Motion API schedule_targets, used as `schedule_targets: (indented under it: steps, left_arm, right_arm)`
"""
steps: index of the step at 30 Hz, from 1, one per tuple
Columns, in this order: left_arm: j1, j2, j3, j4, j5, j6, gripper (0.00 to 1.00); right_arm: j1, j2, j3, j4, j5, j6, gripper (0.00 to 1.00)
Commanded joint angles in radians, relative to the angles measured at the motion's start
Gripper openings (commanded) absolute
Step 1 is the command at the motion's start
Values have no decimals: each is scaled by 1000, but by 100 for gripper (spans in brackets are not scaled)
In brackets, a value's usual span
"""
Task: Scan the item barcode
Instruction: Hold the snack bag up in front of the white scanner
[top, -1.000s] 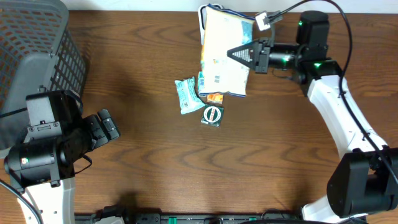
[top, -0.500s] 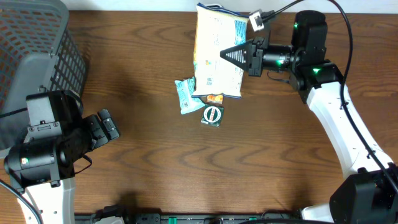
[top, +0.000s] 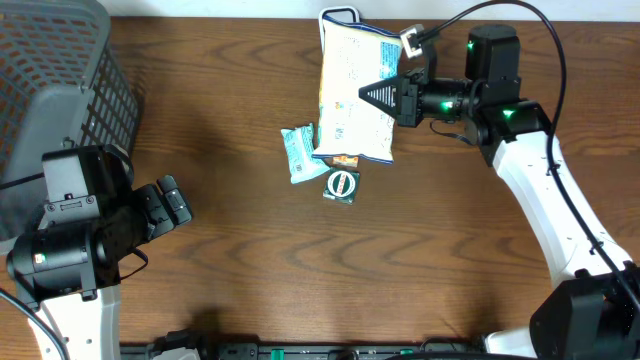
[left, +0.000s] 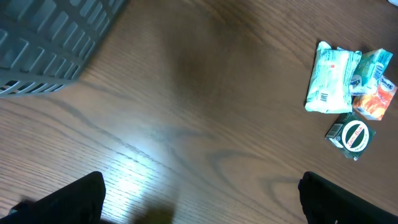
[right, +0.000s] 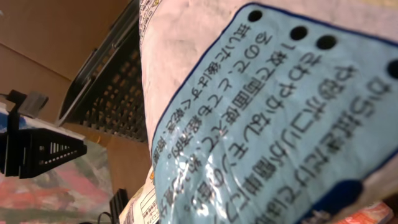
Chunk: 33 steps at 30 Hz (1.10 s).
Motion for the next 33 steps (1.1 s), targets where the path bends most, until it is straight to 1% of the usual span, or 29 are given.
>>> schedule_targets:
  steps: [1,7,20,27,33]
  left_arm:
    - [5,0,-3,0,-16,-10,98]
    - [5,0,-3,0,-16,-10,97]
    - [5,0,-3,0,-16,-10,97]
    - [5,0,-3,0,-16,-10,98]
    - [5,0,-3,0,-16,-10,98]
  right_arm:
    - [9,-16,20,-1,-8,-37,1]
    - [16,-16,20,-32,-8,-76,1]
    - [18,-16,20,-36,0,-86,1]
    - [19,-16,19,-89,68,-99,1]
    - [19,-16,19,-102,71,-117,1]
